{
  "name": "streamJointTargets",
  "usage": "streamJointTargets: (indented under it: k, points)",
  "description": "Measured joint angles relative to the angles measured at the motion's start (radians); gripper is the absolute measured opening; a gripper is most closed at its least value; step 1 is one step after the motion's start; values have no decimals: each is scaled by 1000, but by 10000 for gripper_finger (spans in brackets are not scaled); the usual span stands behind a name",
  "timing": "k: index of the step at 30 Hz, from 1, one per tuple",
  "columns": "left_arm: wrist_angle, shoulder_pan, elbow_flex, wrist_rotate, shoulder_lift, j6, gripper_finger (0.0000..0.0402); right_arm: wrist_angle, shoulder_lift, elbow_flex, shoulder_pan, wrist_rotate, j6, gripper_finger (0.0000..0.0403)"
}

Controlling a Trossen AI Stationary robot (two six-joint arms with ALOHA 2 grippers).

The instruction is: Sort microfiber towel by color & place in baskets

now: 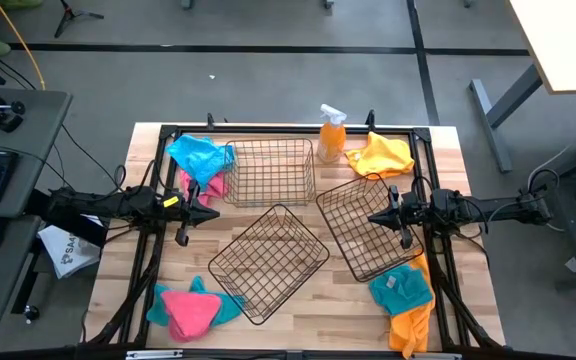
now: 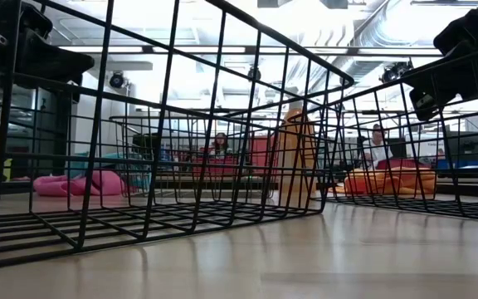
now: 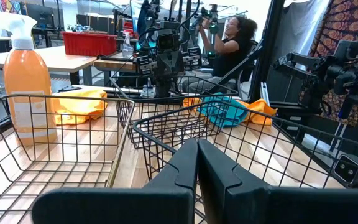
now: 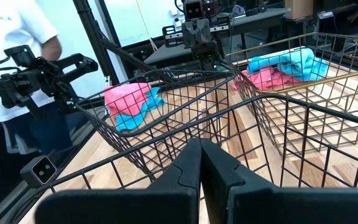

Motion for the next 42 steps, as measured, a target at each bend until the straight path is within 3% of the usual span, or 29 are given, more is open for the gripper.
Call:
streamJointTargets:
  k: [36,40,42]
  points:
    - [0,0,0,0,0,0,0,0,0,0,0,2,-15,0]
    - [0,0,0,0,0,0,0,60,0,-1,-7,152,-142,0]
    - [0,0,0,0,0,0,0,258,7,-1,-7,229,-125,0]
